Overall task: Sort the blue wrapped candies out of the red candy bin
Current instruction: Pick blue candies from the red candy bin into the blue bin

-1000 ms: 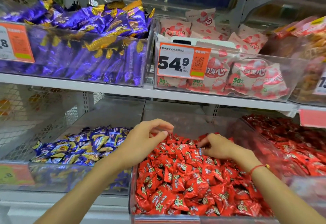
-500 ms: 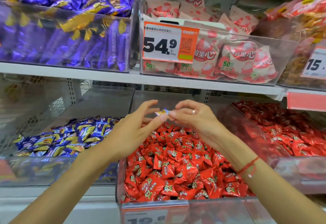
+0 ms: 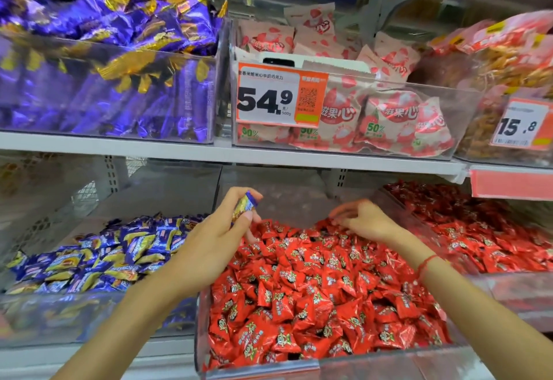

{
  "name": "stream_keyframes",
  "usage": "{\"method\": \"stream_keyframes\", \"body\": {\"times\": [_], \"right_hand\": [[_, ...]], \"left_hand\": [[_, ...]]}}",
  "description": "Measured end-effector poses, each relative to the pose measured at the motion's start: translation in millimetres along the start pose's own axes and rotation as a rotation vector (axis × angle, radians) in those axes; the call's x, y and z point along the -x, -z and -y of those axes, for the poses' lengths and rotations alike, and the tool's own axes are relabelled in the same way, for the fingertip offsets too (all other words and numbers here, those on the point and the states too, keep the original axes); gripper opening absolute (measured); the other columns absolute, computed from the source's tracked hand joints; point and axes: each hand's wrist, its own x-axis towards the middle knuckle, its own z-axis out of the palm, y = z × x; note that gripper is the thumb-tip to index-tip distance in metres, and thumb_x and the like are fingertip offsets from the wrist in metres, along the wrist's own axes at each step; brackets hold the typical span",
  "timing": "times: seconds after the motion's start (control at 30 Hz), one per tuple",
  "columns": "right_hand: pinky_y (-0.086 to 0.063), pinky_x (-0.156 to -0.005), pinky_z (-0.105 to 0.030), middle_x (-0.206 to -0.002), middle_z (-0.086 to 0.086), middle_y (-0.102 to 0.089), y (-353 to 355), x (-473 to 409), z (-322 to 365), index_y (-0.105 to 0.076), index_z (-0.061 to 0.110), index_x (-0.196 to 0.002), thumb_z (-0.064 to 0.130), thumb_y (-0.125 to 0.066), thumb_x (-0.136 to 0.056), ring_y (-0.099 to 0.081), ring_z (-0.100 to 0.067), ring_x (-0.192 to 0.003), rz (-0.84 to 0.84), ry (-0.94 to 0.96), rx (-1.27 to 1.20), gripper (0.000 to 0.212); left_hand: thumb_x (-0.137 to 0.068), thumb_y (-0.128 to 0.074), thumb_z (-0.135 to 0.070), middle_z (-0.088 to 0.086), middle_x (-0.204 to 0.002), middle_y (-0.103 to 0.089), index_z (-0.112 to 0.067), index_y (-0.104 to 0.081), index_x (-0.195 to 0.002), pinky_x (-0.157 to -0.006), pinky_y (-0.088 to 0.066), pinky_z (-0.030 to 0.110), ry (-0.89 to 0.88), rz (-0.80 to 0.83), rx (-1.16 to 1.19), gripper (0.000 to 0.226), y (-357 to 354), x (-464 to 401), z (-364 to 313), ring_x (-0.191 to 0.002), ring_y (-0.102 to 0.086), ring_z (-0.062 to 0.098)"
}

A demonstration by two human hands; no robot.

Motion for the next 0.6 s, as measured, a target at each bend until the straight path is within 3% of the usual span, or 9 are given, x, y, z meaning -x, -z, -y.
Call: {"method": "stream_keyframes", "body": {"times": [0.1, 0.23, 0.33, 0.4, 0.5, 0.6], "right_hand": [[-0.050, -0.093, -0.025, -0.099, -0.002, -0.073, -0.3, 10.4, 14.6, -0.072, 0.020, -0.094, 0.008, -0.063, -0.089, -0.067, -0.014, -0.095, 0.057, 0.118, 0.164, 0.016], [-0.047, -0.095, -0.018, -0.100, 0.005, -0.073, 12.6, 37.6, 26.1, -0.074, 0.018, -0.102, 0.015, -0.067, -0.088, -0.067, -0.005, -0.095, 0.140, 0.204, 0.187, 0.016], [-0.043, -0.098, -0.018, -0.118, 0.001, -0.067, 21.4, 54.0, 19.9, -0.067, 0.019, -0.117, 0.023, -0.062, -0.092, -0.060, -0.010, -0.111, 0.111, 0.173, 0.249, 0.026], [-0.035, -0.108, -0.033, -0.142, -0.011, -0.047, 14.7, 54.7, 10.4, -0.045, 0.020, -0.140, 0.042, -0.052, -0.096, -0.043, -0.025, -0.132, 0.053, 0.003, 0.432, 0.050], [-0.012, -0.117, -0.053, -0.160, -0.018, -0.001, -14.0, 51.4, 10.2, -0.008, 0.025, -0.154, 0.067, -0.031, -0.092, -0.006, -0.041, -0.146, 0.173, -0.280, 0.548, 0.078], [-0.004, -0.115, -0.060, -0.161, -0.015, 0.003, -46.1, 40.6, 25.7, -0.006, 0.027, -0.154, 0.067, -0.026, -0.093, 0.002, -0.044, -0.145, 0.199, -0.289, 0.515, 0.076]], "left_hand": [[-0.085, -0.034, -0.054, -0.012, -0.091, -0.065, -0.057, -0.042, -0.111, -0.094, -0.045, 0.052, 0.005, 0.008, -0.023, 0.027, 0.8, -1.6, 1.8, -0.083, -0.064, 0.020], [-0.089, -0.036, -0.049, -0.012, -0.091, -0.066, -0.059, -0.043, -0.112, -0.094, -0.045, 0.053, 0.005, 0.006, -0.030, 0.026, 1.3, -4.0, 5.8, -0.084, -0.065, 0.018], [-0.097, -0.038, -0.046, -0.013, -0.092, -0.066, -0.058, -0.042, -0.114, -0.092, -0.046, 0.054, -0.005, 0.016, -0.057, 0.021, 0.8, -3.3, 4.8, -0.085, -0.065, 0.018], [-0.101, -0.039, -0.038, -0.014, -0.092, -0.066, -0.059, -0.041, -0.113, -0.091, -0.047, 0.054, -0.001, 0.013, -0.079, 0.024, 0.5, -3.5, 4.1, -0.085, -0.065, 0.017], [-0.100, -0.038, -0.044, -0.016, -0.093, -0.065, -0.060, -0.041, -0.114, -0.090, -0.046, 0.055, -0.016, 0.016, -0.075, 0.021, 0.4, -2.2, 2.2, -0.084, -0.065, 0.018], [-0.087, -0.035, -0.058, -0.015, -0.095, -0.066, -0.059, -0.042, -0.115, -0.089, -0.047, 0.058, -0.023, 0.021, -0.044, 0.030, 0.3, -1.8, 1.6, -0.081, -0.065, 0.024]]}}
